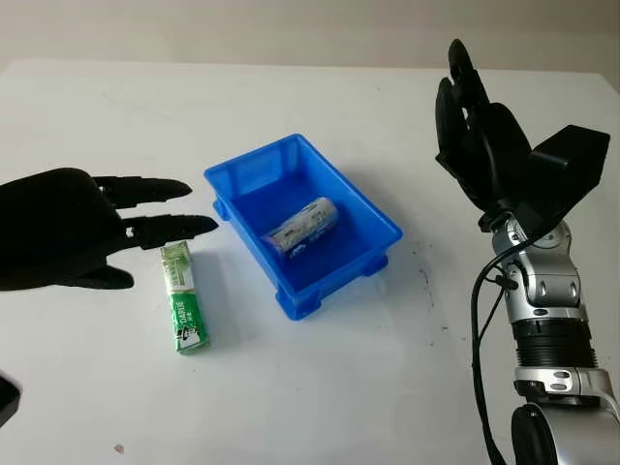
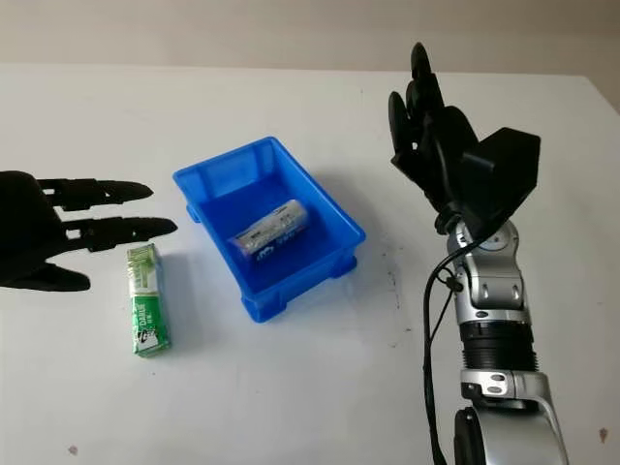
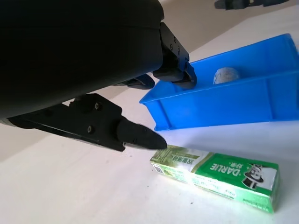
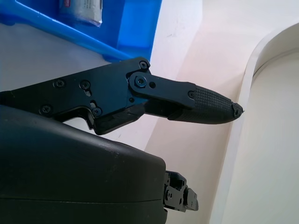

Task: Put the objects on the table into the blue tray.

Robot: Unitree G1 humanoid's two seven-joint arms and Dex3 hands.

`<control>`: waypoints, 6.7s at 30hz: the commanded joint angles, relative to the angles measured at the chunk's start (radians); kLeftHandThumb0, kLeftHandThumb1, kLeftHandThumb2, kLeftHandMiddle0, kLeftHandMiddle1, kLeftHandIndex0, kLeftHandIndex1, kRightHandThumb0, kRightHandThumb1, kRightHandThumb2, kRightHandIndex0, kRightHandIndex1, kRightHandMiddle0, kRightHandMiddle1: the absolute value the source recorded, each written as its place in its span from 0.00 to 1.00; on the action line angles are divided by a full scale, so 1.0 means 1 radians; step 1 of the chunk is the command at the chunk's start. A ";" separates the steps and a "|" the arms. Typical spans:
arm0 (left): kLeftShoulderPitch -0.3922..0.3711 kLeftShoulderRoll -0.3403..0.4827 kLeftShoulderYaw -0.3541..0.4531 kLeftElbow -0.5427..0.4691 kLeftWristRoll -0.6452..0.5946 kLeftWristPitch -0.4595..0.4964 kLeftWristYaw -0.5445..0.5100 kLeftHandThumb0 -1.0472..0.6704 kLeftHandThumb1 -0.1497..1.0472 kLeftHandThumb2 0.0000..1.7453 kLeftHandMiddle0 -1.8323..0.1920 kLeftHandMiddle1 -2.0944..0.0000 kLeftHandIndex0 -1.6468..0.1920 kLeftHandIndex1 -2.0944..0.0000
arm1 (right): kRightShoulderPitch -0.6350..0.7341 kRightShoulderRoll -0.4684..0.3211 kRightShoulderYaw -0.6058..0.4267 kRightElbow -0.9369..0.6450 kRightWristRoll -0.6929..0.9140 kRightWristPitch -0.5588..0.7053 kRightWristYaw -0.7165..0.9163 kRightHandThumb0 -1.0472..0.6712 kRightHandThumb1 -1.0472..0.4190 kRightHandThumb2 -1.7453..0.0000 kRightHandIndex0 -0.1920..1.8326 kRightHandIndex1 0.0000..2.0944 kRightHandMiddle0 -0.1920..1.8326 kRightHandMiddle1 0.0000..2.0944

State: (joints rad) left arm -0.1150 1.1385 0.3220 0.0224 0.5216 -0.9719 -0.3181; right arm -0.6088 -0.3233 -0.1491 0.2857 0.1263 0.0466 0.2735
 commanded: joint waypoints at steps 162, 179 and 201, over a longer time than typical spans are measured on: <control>-0.881 -0.519 -0.543 0.355 -0.093 0.621 -0.184 0.34 1.00 0.29 1.00 1.00 1.00 0.99 | 0.036 -0.001 -0.016 -0.067 0.011 0.044 -0.025 0.20 0.00 0.66 0.00 0.00 0.00 0.00; -0.681 -0.796 -0.139 0.269 -0.752 1.052 -0.059 0.12 1.00 0.41 0.98 0.97 0.98 0.98 | 0.025 0.012 -0.012 -0.075 0.018 0.037 -0.017 0.17 0.00 0.64 0.00 0.00 0.00 0.00; -0.470 -0.838 -0.032 0.334 -0.817 0.915 0.029 0.14 1.00 0.41 0.99 0.98 1.00 1.00 | 0.022 0.051 -0.026 -0.008 0.032 0.016 -0.078 0.19 0.00 0.59 0.00 0.00 0.00 0.00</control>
State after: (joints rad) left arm -0.5994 0.2929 0.2834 0.3519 -0.2999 -0.0428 -0.2863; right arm -0.5815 -0.2760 -0.1665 0.2744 0.1549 0.0785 0.1985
